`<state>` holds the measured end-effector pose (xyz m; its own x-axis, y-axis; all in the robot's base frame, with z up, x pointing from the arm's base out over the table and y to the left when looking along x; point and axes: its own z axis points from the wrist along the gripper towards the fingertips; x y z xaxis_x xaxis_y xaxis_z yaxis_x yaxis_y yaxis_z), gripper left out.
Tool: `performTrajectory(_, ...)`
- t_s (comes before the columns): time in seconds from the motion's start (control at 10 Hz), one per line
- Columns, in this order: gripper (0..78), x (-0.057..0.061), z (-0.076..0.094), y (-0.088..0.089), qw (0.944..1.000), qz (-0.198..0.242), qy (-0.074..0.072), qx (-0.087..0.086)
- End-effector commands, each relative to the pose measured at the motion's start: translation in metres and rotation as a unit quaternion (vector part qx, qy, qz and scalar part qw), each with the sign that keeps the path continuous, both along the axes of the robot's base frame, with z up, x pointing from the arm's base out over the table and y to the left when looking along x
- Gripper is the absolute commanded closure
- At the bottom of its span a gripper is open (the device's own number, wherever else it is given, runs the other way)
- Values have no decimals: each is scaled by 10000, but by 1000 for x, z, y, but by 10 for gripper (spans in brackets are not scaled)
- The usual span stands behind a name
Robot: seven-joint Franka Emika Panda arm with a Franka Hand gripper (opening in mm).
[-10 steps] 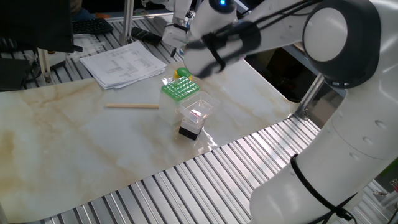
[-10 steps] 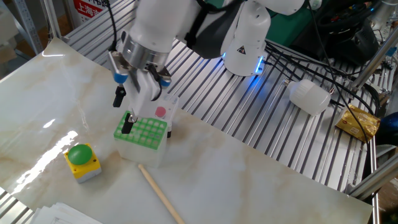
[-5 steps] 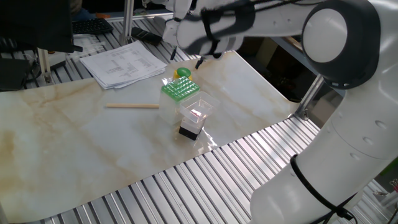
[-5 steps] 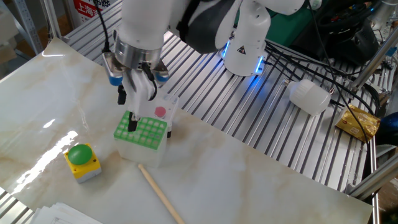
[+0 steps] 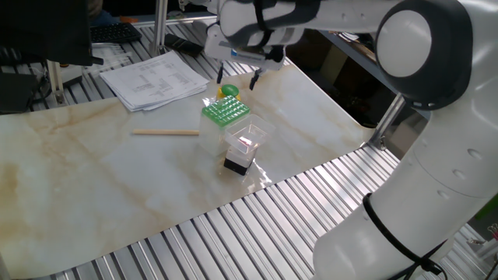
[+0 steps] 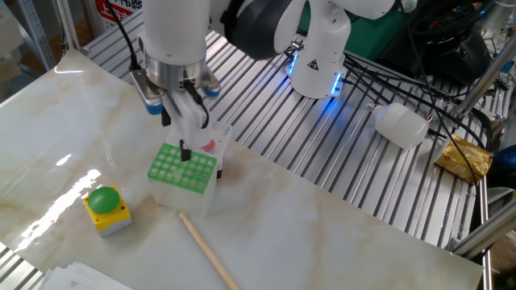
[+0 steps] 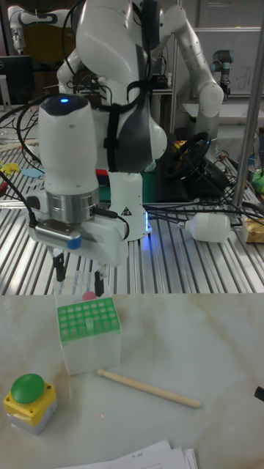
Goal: Insert a large pipette tip into the holder for large pipette tips
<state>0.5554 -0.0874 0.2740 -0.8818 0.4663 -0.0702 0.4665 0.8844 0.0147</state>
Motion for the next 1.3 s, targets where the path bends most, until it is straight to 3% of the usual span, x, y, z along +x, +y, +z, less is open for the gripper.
performTrajectory(0.1,2,-14,16,4,9990,347,291,52)
performTrajectory(0.6,2,-30,32,-1,9952,846,482,92)
performTrajectory(0.8,2,-34,35,-2,9939,948,506,237)
performTrajectory(1.3,2,-37,38,1,9932,969,595,265)
